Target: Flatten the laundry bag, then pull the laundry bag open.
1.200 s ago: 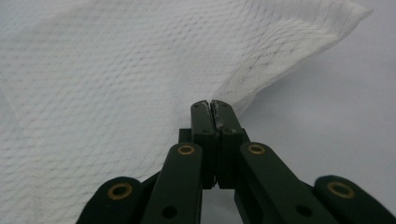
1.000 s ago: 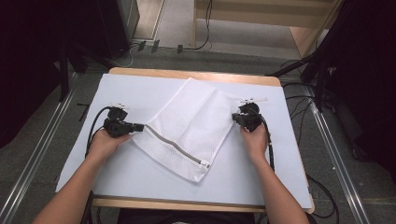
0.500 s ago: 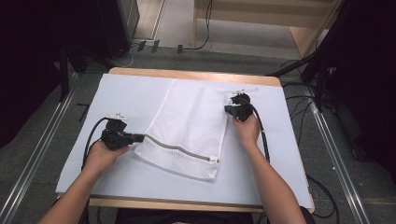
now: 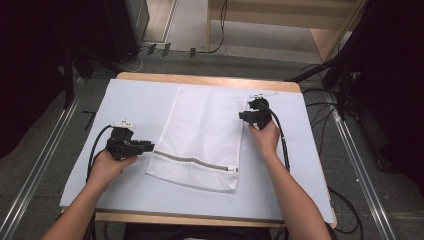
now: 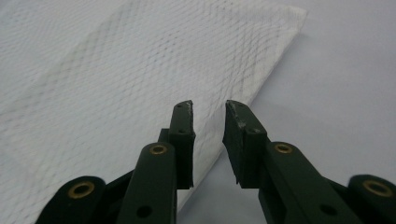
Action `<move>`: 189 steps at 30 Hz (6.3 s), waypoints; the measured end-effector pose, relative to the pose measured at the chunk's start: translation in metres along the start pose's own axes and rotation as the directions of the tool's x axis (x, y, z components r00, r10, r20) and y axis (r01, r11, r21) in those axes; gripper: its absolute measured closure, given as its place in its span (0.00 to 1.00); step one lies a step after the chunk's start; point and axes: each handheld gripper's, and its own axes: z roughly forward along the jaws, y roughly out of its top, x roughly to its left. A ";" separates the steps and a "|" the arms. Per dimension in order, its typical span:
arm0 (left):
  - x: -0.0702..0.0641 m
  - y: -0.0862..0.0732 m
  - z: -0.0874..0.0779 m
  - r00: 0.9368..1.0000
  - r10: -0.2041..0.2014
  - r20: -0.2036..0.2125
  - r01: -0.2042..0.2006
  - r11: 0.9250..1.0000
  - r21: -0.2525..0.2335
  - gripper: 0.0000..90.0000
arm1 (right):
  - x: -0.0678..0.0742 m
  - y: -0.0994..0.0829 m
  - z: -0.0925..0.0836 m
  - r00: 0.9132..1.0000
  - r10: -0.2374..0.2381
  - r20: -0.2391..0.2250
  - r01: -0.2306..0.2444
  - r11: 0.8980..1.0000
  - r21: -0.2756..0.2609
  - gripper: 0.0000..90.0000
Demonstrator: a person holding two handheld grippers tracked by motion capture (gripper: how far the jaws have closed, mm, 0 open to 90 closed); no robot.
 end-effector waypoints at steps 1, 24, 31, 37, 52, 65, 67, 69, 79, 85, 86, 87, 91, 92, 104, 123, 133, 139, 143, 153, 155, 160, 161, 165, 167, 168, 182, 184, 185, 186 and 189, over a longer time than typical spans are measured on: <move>0.001 0.004 0.002 1.000 0.004 -0.002 -0.004 1.000 0.006 0.80 | 0.000 -0.001 -0.004 1.000 -0.007 -0.006 0.007 1.000 -0.001 0.81; 0.021 0.052 0.059 0.999 -0.017 -0.047 0.018 0.999 0.033 0.72 | 0.033 -0.062 -0.049 0.996 -0.055 -0.066 0.053 0.998 -0.037 0.72; 0.028 0.049 0.065 0.999 -0.019 -0.049 0.022 0.999 0.049 0.72 | 0.046 -0.071 -0.041 0.993 -0.092 -0.078 0.091 0.996 -0.010 0.70; 0.026 0.048 0.066 0.997 0.007 -0.075 -0.003 0.999 0.051 0.76 | 0.050 -0.076 -0.032 0.993 -0.104 -0.063 0.105 0.994 0.018 0.69; 0.021 0.049 0.069 0.998 0.009 -0.063 -0.004 0.998 0.068 1.00 | 0.045 -0.073 -0.030 0.992 -0.115 -0.058 0.116 0.993 0.024 1.00; 0.014 0.041 0.057 0.998 -0.011 -0.054 0.013 0.999 0.043 1.00 | 0.041 -0.060 -0.019 0.991 -0.118 -0.058 0.119 0.993 0.023 1.00; 0.012 0.041 0.056 0.998 -0.003 -0.064 0.006 0.999 0.035 1.00 | 0.041 -0.058 -0.018 0.991 -0.120 -0.054 0.121 0.992 0.026 1.00; 0.014 0.041 0.056 0.998 -0.018 -0.061 0.020 0.999 0.034 1.00 | 0.042 -0.056 -0.016 0.992 -0.112 -0.054 0.113 0.993 0.028 0.99; 0.015 0.045 0.048 0.998 -0.039 -0.040 0.040 0.999 0.023 0.81 | 0.042 -0.053 -0.027 0.992 -0.091 -0.092 0.091 0.996 -0.002 0.82; 0.004 0.049 0.042 1.000 -0.017 -0.022 0.017 1.000 0.013 0.74 | 0.046 -0.055 -0.043 0.987 -0.088 -0.135 0.086 0.996 -0.018 0.90; 0.003 0.049 0.042 1.000 -0.008 -0.012 0.008 1.000 0.014 0.72 | 0.047 -0.056 -0.046 0.985 -0.094 -0.142 0.092 0.996 -0.019 0.91; 0.000 0.049 0.042 1.000 -0.001 -0.009 0.001 1.000 0.013 0.72 | 0.048 -0.057 -0.048 0.984 -0.099 -0.149 0.098 0.995 -0.016 0.93; -0.009 0.052 0.041 1.000 0.020 0.022 -0.020 1.000 0.013 0.73 | 0.049 -0.060 -0.056 0.981 -0.102 -0.166 0.103 0.995 -0.004 0.95; -0.011 0.052 0.040 0.999 0.026 0.026 -0.026 1.000 0.011 0.73 | 0.050 -0.061 -0.057 0.981 -0.095 -0.168 0.096 0.995 -0.003 0.95; -0.045 0.048 0.040 0.992 0.081 0.094 -0.083 0.996 0.018 0.57 | 0.055 -0.090 -0.075 0.971 -0.094 -0.221 0.098 0.995 0.008 0.95; -0.091 0.048 0.058 0.962 0.181 0.203 -0.184 0.983 -0.004 0.80 | 0.052 -0.105 -0.077 0.971 -0.079 -0.225 0.086 0.996 0.021 0.96; -0.118 0.044 0.087 0.937 0.231 0.261 -0.252 0.966 0.050 1.00 | 0.056 -0.109 -0.074 0.974 -0.077 -0.211 0.091 0.994 0.057 0.99; -0.128 0.040 0.104 0.932 0.235 0.277 -0.266 0.961 0.079 1.00 | 0.054 -0.111 -0.071 0.977 -0.069 -0.202 0.087 0.993 0.082 1.00; -0.133 0.037 0.116 0.929 0.245 0.279 -0.283 0.953 0.107 1.00 | 0.054 -0.113 -0.069 0.975 -0.064 -0.214 0.084 0.993 0.086 1.00; -0.135 0.032 0.125 0.927 0.251 0.278 -0.294 0.948 0.126 1.00 | 0.057 -0.115 -0.070 0.971 -0.055 -0.232 0.081 0.991 0.102 1.00; -0.134 0.032 0.125 0.926 0.252 0.280 -0.296 0.947 0.127 1.00 | 0.060 -0.117 -0.071 0.967 -0.050 -0.248 0.079 0.991 0.109 1.00; -0.134 0.032 0.125 0.926 0.253 0.279 -0.297 0.947 0.126 1.00 | 0.067 -0.119 -0.072 0.964 -0.064 -0.257 0.096 0.989 0.115 1.00; -0.134 0.032 0.125 0.928 0.244 0.281 -0.288 0.949 0.126 1.00 | 0.068 -0.119 -0.072 0.964 -0.068 -0.258 0.099 0.989 0.108 1.00; -0.134 0.032 0.125 0.930 0.237 0.281 -0.280 0.952 0.123 1.00 | 0.070 -0.118 -0.071 0.962 -0.066 -0.266 0.098 0.989 0.108 1.00; -0.134 0.033 0.125 0.932 0.236 0.276 -0.278 0.953 0.124 0.99 | 0.073 -0.118 -0.071 0.959 -0.073 -0.274 0.105 0.989 0.104 1.00; -0.133 0.034 0.125 0.931 0.237 0.277 -0.279 0.952 0.125 0.98 | 0.076 -0.118 -0.070 0.957 -0.094 -0.273 0.125 0.987 0.099 1.00; -0.145 0.043 0.129 0.934 0.205 0.293 -0.251 0.959 0.129 0.94 | 0.066 -0.120 -0.076 0.971 -0.099 -0.216 0.120 0.989 0.090 1.00; -0.146 0.044 0.131 0.934 0.204 0.292 -0.251 0.959 0.132 0.93 | 0.066 -0.121 -0.074 0.971 -0.101 -0.218 0.124 0.988 0.092 1.00; -0.146 0.044 0.131 0.934 0.204 0.292 -0.251 0.959 0.132 0.92 | 0.066 -0.122 -0.074 0.970 -0.105 -0.217 0.127 0.988 0.092 1.00; -0.147 0.044 0.133 0.935 0.195 0.297 -0.243 0.961 0.132 0.92 | 0.066 -0.122 -0.074 0.969 -0.116 -0.216 0.137 0.987 0.086 1.00; -0.148 0.044 0.135 0.937 0.191 0.293 -0.239 0.962 0.135 0.90 | 0.066 -0.123 -0.073 0.969 -0.113 -0.218 0.135 0.987 0.087 1.00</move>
